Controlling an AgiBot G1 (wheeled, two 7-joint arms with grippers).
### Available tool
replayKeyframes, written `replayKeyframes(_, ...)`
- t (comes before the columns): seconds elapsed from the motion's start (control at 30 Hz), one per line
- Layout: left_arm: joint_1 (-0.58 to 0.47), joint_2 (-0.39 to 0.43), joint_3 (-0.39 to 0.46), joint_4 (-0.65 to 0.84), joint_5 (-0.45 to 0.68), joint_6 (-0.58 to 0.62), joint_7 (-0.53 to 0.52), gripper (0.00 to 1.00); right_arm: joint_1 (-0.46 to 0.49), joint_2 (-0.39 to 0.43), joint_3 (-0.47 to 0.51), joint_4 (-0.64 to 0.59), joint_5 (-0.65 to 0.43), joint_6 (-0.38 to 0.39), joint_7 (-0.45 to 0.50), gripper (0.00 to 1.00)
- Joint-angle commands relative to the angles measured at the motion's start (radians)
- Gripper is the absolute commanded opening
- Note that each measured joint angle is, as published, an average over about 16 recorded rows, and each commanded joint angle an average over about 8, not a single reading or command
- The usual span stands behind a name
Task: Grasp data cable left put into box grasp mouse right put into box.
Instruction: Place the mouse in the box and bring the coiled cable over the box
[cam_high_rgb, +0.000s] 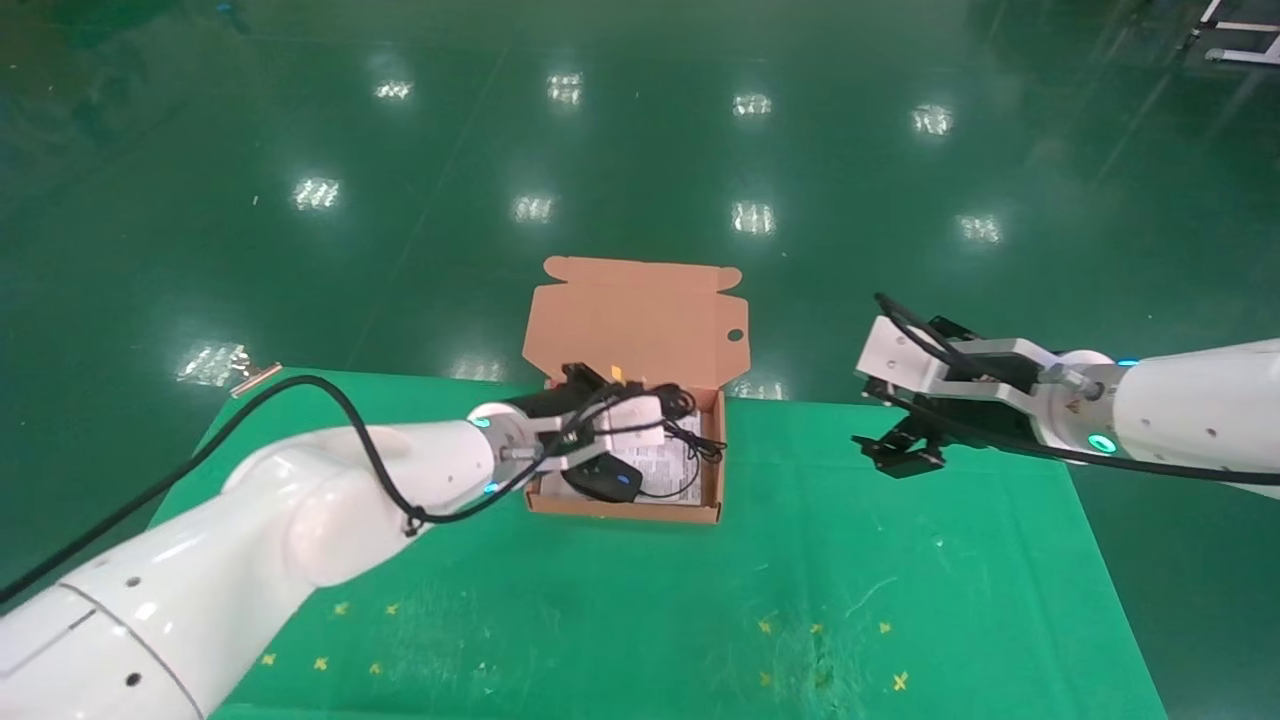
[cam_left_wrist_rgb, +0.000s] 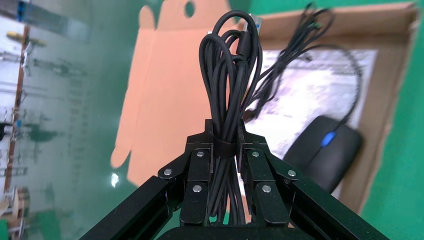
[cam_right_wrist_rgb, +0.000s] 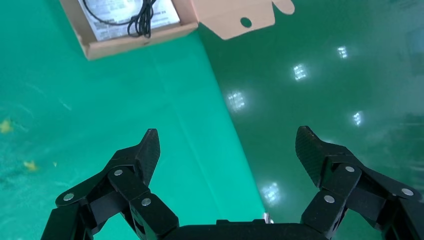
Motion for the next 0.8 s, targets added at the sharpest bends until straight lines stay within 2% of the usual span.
replayKeyframes(0.03, -0.001, 0.001, 0.032, 0.001, -0.026, -0.011, 0.015, 0.11, 0.009, 0.014, -0.005, 0.025, -0.029, -0.013, 0.029, 1.0)
replayKeyframes(0.27, -0.009, 0.007, 0.084, 0.031, -0.066, -0.029, 0.008, 0.99, 0.02, 0.032, -0.011, 0.067, -0.082, -0.029, 0.078, 1.0)
replayKeyframes(0.8, -0.014, -0.022, 0.076, 0.002, -0.071, -0.016, -0.012, 1.0, 0.018, 0.027, -0.01, 0.056, -0.069, -0.028, 0.069, 1.0)
